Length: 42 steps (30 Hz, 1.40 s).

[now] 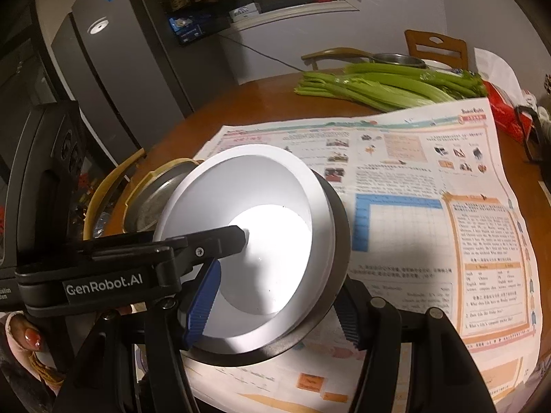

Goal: Organize plates and bowls
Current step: 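Carry the nested bowl stack with the left gripper over the plate stack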

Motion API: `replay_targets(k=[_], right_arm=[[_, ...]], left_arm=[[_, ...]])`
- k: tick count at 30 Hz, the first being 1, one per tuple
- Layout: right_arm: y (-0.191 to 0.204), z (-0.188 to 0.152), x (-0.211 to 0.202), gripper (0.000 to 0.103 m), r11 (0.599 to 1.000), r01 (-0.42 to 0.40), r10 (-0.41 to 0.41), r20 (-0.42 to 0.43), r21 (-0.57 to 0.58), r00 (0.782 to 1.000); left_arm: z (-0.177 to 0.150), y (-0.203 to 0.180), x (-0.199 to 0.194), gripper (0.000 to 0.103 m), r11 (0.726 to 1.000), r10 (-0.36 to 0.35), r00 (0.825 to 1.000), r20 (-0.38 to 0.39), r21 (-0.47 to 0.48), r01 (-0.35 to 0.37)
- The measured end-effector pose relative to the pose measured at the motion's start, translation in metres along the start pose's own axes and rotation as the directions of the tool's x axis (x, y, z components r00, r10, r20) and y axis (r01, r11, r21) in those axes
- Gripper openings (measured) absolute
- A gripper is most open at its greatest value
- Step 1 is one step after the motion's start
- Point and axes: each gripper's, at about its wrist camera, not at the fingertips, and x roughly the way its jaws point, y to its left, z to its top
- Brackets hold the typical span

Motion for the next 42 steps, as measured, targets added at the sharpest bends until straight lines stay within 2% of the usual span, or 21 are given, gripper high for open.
replay_targets(k=[16, 25, 33, 42], right_arm=[[0.058, 0.031, 0.017, 0.063, 0.99, -0.053, 0.054, 0.002, -0.131, 0.999], [0.089, 0.05, 0.03, 0.063, 0.976, -0.1, 0.102, 0.0, -0.193, 0.995], [0.111, 0.06, 0.049, 0.063, 0.965, -0.137, 0.136, -0.024, -0.222, 0.99], [0.12, 0.064, 0.072, 0.063, 0.962, -0.136, 0.125, -0.061, -0.236, 0.99]], left_arm=[[0.012, 0.05, -0.045, 0.059, 0.995, 0.064, 0.993, 0.097, -0.084, -0.056], [0.022, 0.076, -0.068, 0.059, 0.988, 0.115, 0.984, 0.139, -0.117, -0.099], [0.027, 0.101, -0.076, 0.059, 0.978, 0.158, 0.976, 0.148, -0.158, -0.135], [0.03, 0.121, -0.063, 0.059, 0.972, 0.169, 0.978, 0.123, -0.187, -0.144]])
